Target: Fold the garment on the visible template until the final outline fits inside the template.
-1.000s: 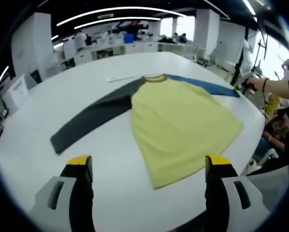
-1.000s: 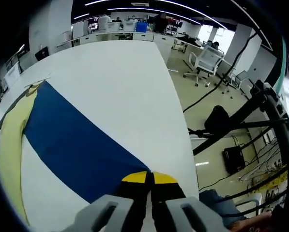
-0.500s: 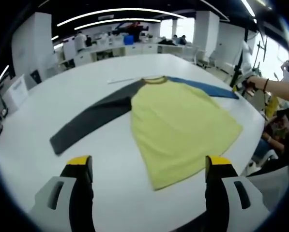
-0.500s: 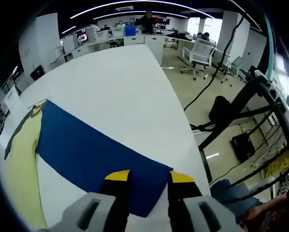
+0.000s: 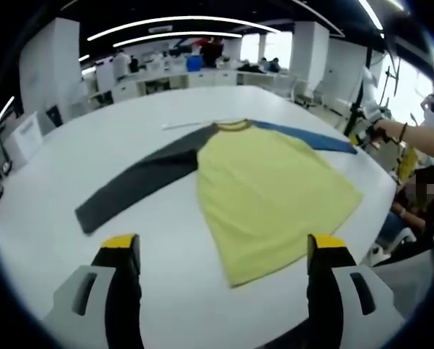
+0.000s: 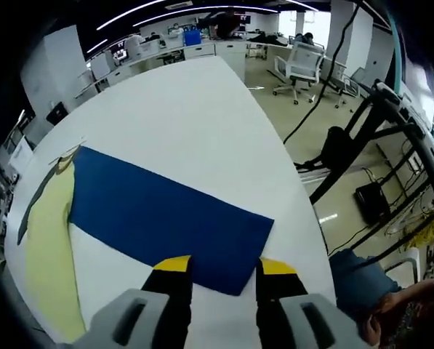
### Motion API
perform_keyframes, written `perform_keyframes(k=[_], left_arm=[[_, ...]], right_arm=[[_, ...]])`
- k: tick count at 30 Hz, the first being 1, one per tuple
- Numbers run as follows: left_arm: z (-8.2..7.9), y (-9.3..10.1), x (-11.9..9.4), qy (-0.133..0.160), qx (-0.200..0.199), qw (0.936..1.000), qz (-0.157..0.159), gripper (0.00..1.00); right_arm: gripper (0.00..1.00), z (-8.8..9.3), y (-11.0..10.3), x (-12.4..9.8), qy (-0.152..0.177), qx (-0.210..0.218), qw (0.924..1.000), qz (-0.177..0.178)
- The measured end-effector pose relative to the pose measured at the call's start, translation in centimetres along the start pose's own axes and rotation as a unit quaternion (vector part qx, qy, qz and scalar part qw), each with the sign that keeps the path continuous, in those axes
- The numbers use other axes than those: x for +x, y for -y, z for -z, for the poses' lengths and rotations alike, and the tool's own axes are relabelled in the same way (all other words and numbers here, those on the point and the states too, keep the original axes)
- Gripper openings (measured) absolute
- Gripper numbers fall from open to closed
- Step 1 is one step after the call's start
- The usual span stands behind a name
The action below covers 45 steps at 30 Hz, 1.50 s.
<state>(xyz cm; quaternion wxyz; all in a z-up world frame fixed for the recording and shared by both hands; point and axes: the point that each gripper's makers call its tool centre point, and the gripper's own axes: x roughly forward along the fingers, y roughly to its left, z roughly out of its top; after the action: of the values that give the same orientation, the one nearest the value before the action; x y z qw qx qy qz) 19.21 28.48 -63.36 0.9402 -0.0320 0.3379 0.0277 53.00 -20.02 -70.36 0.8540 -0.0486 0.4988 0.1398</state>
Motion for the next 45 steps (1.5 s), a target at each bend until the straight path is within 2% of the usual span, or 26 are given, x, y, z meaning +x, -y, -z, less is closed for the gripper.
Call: perform_keyframes(k=[7, 15, 20, 25, 33, 41, 45], left_arm=[[0.2, 0.1, -0.2, -0.001, -0.003, 1.0, 0.0, 0.91], [0.3, 0.1, -0.4, 0.0, -0.002, 1.0, -0.002, 0.9], [0.3, -0.1, -0.5, -0.002, -0.007, 1.0, -0.006, 0.87], [0.1, -0.1, -0.7, 0.001, -0.005, 1.0, -0.007, 0.87], [0.3, 0.0, -0.7, -0.004, -0.003, 1.0, -0.007, 0.87], [0.3, 0.2, -0.6, -0.008, -0.001, 1.0, -0.005, 0.86], [0.3, 0.2, -0.6, -0.008, 0.0, 1.0, -0.004, 0.86]], right_arm=[[0.28, 1.1, 0.0, 0.4, -0.013, 0.002, 0.9999, -0.007], [0.24, 1.5, 1.0, 0.9, -0.02, 0.012, 0.9997, -0.003], [0.22, 2.3, 0.7, 0.8, -0.032, 0.024, 0.9991, -0.01], [0.15, 2.2, 0.9, 0.8, -0.03, 0.021, 0.9993, -0.004], [0.1, 2.2, 1.3, 0.8, -0.035, 0.009, 0.9993, 0.011], [0.07, 2.1, 1.3, 0.8, -0.039, 0.016, 0.999, 0.017], [0.01, 2.0, 1.0, 0.9, -0.038, 0.021, 0.999, 0.012]])
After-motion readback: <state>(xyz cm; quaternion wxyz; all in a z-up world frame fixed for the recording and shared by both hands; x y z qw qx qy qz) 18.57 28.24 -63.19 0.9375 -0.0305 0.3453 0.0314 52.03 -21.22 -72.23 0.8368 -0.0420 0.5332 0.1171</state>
